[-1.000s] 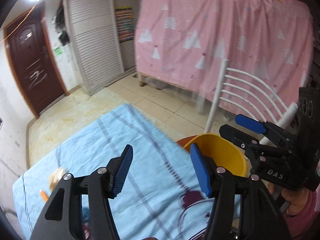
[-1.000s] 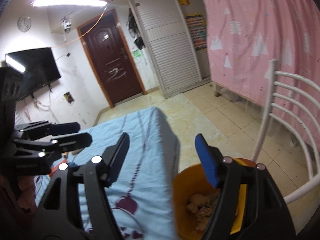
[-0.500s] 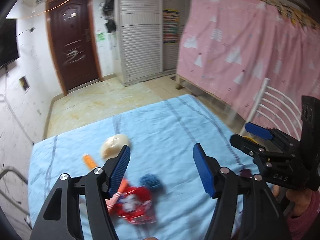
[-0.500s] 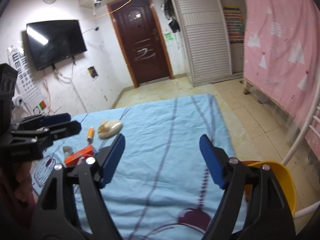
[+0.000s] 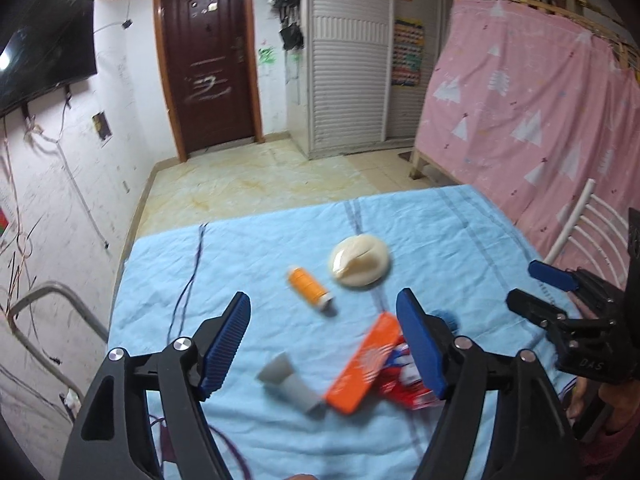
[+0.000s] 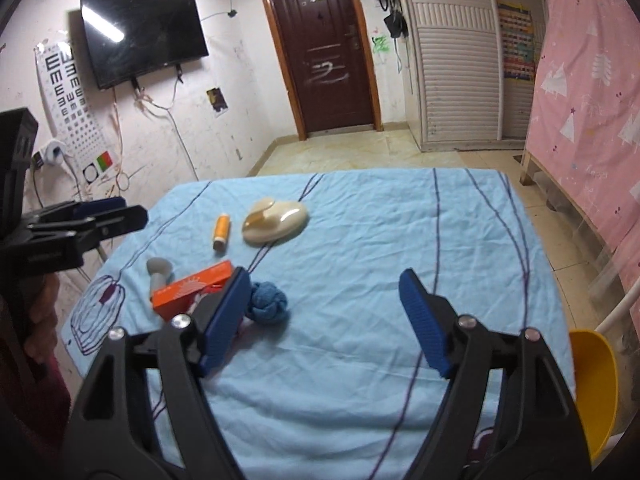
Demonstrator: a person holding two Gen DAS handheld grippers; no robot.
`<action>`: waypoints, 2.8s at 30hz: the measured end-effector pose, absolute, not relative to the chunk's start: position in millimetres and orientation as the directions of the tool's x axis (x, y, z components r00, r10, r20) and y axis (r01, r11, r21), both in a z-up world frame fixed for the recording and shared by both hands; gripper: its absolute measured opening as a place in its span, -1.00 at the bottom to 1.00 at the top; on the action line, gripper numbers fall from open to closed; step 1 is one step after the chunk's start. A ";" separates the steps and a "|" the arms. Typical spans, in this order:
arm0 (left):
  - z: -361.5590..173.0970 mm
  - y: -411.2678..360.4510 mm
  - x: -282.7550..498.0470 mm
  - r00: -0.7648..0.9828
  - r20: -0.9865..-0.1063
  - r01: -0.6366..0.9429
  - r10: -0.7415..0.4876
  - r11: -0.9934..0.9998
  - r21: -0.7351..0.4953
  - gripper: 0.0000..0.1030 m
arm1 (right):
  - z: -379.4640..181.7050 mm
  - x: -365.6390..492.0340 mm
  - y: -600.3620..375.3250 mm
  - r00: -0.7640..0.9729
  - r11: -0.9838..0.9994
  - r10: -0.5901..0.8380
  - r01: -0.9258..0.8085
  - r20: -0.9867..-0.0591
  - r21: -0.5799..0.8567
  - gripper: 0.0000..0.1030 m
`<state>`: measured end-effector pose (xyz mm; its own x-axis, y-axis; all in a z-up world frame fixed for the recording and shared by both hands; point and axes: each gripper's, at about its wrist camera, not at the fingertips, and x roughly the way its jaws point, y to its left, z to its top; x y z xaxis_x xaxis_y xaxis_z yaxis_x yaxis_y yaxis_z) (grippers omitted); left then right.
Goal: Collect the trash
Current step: 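Move both open tools back over the remaining items on the bed, then grasp the grey cup with the left tool while the right tool grasps the blue yarn ball, then lift the grey cup and blue yarn ball off the bed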
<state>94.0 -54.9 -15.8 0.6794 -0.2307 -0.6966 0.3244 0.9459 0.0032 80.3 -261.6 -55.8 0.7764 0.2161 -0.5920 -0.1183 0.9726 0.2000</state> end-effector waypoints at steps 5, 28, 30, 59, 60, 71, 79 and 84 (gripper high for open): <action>-38.9 -30.8 104.6 0.649 -0.734 0.281 -0.198 0.960 -0.011 0.30 | -63.3 88.9 -243.7 0.753 0.973 0.224 -0.136 -0.618 0.187 0.43; -92.0 -23.9 117.7 0.567 -0.795 0.304 -0.217 0.952 -0.043 -0.53 | -85.6 111.9 -213.4 0.689 0.969 0.245 -0.171 -0.682 0.176 0.46; -90.8 -23.0 118.1 0.571 -0.791 0.301 -0.222 0.952 -0.051 -0.58 | -85.9 113.5 -213.4 0.685 0.968 0.250 -0.172 -0.684 0.181 0.46; -65.4 0.6 120.9 0.613 -0.749 0.264 -0.249 0.959 -0.103 -0.58 | -95.8 122.5 -183.2 0.616 0.968 0.207 -0.241 -0.760 0.069 -0.49; -65.0 0.2 120.1 0.615 -0.749 0.264 -0.249 0.959 -0.102 -0.58 | -95.6 120.5 -182.2 0.619 0.968 0.199 -0.244 -0.760 0.055 -0.50; -51.0 -7.7 108.7 0.635 -0.733 0.274 -0.243 0.958 -0.081 -0.58 | -78.4 107.2 -221.0 0.668 0.971 0.237 -0.180 -0.705 0.156 -0.50; -40.0 -26.0 101.3 0.644 -0.725 0.299 -0.244 0.953 -0.055 -0.58 | -68.2 96.2 -259.5 0.691 0.947 0.305 -0.150 -0.656 0.283 -0.50; -37.7 -37.1 97.6 0.643 -0.727 0.312 -0.242 0.949 -0.040 -0.58 | -72.5 90.5 -282.4 0.690 0.923 0.344 -0.122 -0.638 0.365 -0.50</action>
<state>97.6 -37.1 -37.7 0.6432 -0.2417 -0.7265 0.3120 0.9493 -0.0396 90.5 -282.4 -72.5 0.6895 0.3435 -0.6376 -0.1221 0.9229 0.3652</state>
